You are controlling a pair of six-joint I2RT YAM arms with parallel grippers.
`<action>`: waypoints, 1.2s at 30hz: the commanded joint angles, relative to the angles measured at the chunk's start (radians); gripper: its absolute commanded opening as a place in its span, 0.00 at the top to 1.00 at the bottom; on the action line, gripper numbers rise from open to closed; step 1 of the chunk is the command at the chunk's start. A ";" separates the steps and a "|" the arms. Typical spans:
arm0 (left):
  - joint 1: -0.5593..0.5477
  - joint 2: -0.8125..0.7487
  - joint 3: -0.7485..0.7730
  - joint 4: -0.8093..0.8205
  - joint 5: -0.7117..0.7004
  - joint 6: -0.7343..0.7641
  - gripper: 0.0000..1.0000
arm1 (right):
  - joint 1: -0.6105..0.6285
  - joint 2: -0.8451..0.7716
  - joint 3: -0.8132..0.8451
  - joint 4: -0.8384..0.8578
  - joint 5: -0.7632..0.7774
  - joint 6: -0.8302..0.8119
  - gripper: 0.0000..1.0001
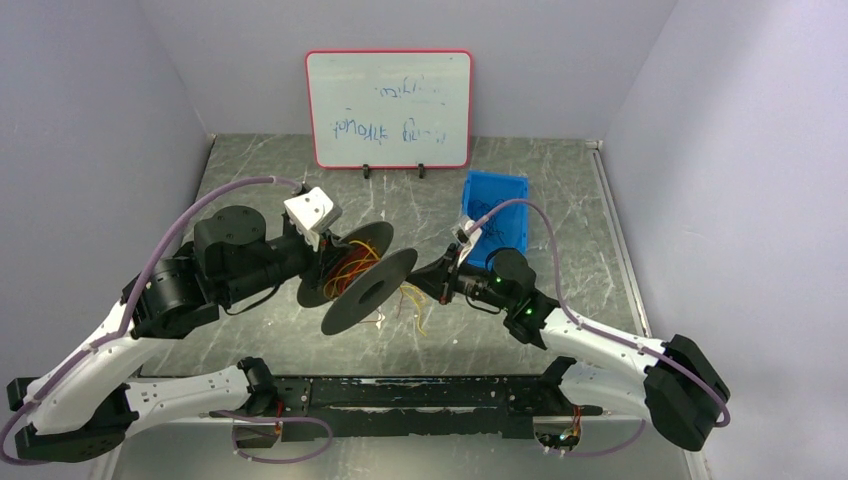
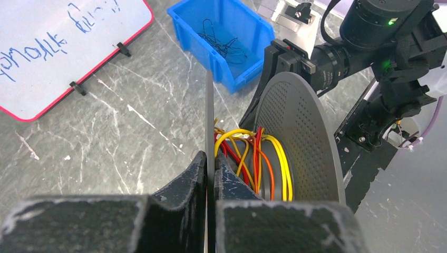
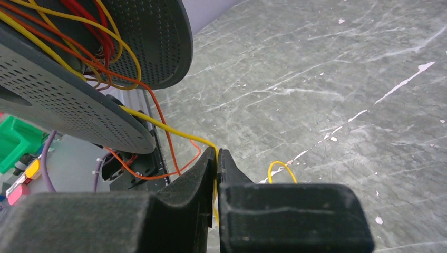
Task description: Wrap the cables
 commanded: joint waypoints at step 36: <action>-0.007 0.072 0.190 0.190 -0.228 -0.076 0.93 | -0.016 -0.483 -0.178 -0.382 0.219 -0.042 0.37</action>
